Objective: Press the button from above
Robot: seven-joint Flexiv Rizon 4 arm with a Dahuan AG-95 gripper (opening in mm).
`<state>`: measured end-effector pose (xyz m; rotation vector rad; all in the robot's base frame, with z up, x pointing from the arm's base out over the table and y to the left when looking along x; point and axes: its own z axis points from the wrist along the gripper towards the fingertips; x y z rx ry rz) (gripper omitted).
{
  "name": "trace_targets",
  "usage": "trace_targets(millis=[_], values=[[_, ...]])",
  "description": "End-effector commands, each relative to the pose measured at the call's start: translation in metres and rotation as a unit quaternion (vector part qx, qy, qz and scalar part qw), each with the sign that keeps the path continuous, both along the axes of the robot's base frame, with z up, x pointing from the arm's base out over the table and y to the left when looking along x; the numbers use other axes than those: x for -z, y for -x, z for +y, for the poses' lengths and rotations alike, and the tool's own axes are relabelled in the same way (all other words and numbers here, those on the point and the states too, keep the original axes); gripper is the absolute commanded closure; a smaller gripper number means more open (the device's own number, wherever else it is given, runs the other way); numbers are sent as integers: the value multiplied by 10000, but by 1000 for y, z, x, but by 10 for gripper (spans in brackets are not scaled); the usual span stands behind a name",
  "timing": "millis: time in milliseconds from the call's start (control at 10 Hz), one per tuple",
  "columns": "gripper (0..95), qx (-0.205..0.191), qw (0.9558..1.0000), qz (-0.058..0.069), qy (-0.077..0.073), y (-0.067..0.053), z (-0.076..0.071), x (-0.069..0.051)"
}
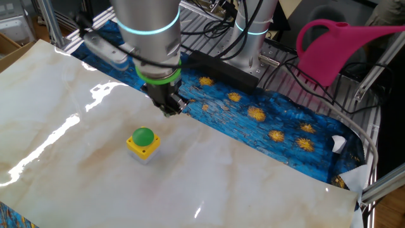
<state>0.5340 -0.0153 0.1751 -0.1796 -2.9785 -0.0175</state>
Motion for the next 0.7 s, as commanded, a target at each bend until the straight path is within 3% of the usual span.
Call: trace_targets(millis=[100,700], values=[[950,39,10000,59,-26,-5,1,1],[950,69,10000,25,-43,0,0,3]])
